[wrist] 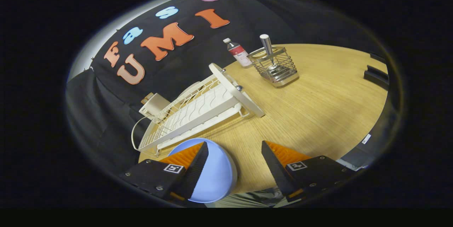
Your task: Take the plate from the dish rack, then take the spoon from the basket and place it into the plate.
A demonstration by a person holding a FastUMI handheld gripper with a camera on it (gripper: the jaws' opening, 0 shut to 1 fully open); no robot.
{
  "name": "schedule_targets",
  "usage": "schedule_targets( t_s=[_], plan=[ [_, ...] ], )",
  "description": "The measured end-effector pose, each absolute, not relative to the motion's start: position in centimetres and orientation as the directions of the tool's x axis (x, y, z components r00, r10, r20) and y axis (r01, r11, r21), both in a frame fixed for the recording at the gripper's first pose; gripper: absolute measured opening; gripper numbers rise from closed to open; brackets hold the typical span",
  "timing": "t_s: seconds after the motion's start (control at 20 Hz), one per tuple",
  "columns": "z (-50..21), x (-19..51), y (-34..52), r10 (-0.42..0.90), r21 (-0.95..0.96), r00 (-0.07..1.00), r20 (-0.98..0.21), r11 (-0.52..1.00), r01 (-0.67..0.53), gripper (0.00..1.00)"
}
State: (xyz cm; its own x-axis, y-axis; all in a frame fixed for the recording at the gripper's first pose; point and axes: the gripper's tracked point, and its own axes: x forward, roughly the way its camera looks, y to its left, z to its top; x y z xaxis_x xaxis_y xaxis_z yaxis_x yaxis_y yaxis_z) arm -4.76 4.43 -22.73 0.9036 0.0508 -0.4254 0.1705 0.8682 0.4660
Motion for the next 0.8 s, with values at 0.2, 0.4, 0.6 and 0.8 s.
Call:
schedule_targets(
  t_s=[0.2, 0.4, 0.6, 0.8],
  plan=[
    [-20.8, -3.8, 1.0, -0.040, 0.390, 0.919, -0.392, 0.898, 0.205, 0.99],
    [-17.9, -2.5, -2.0, -0.119, 0.324, 0.941, -0.317, 0.919, 0.225, 0.98],
    [-15.4, -1.0, -3.8, -0.156, 0.309, 0.956, -0.248, 0.923, 0.231, 0.98],
    [-13.2, 0.0, -6.3, -0.231, 0.234, 0.955, -0.186, 0.934, 0.271, 0.98]
  ],
)
